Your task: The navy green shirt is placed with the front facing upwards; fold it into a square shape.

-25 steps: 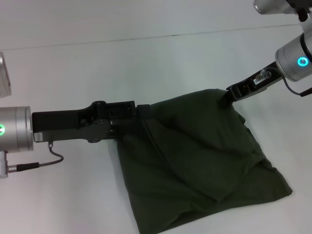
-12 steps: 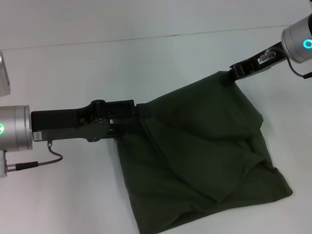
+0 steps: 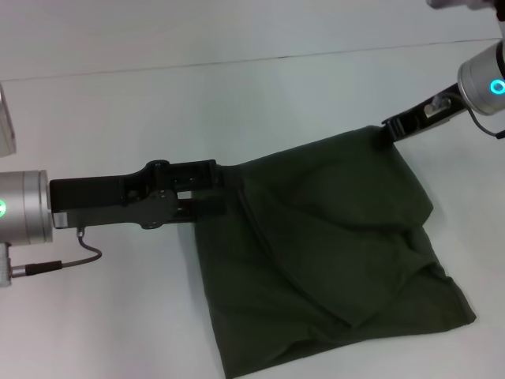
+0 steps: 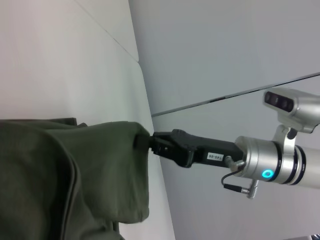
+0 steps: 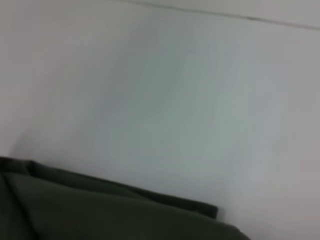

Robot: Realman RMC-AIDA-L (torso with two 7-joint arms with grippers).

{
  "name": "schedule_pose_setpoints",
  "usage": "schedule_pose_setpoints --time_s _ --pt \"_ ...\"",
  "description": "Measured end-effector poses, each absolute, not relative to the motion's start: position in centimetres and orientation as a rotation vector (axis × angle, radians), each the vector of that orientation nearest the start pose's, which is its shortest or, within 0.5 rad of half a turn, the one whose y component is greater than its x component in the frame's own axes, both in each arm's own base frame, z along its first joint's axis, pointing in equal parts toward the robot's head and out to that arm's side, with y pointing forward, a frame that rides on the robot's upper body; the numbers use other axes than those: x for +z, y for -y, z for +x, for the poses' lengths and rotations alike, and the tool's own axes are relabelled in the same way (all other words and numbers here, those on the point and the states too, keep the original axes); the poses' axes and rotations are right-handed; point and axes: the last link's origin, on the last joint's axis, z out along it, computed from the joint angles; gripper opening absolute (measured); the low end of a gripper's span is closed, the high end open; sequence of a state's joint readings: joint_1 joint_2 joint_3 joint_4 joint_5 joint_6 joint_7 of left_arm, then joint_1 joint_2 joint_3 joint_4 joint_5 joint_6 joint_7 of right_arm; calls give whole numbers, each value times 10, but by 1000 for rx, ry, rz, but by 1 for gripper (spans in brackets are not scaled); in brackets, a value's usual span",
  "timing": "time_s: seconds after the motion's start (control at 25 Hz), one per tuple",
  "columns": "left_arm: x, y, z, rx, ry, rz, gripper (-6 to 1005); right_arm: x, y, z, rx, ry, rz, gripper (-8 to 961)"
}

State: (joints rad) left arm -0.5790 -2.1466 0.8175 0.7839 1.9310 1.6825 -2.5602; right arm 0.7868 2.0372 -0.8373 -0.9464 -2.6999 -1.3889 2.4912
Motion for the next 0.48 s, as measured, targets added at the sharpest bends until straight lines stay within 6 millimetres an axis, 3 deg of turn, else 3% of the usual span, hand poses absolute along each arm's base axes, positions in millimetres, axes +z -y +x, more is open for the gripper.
schedule_pose_setpoints --time_s 0.24,0.48 --pt "-17 -327 -197 -850 2106 -2494 741 44 -415 240 -233 -1312 -2272 32" --pt "-18 -326 -198 -850 2113 -2491 741 48 -421 239 -217 -1301 -2226 113"
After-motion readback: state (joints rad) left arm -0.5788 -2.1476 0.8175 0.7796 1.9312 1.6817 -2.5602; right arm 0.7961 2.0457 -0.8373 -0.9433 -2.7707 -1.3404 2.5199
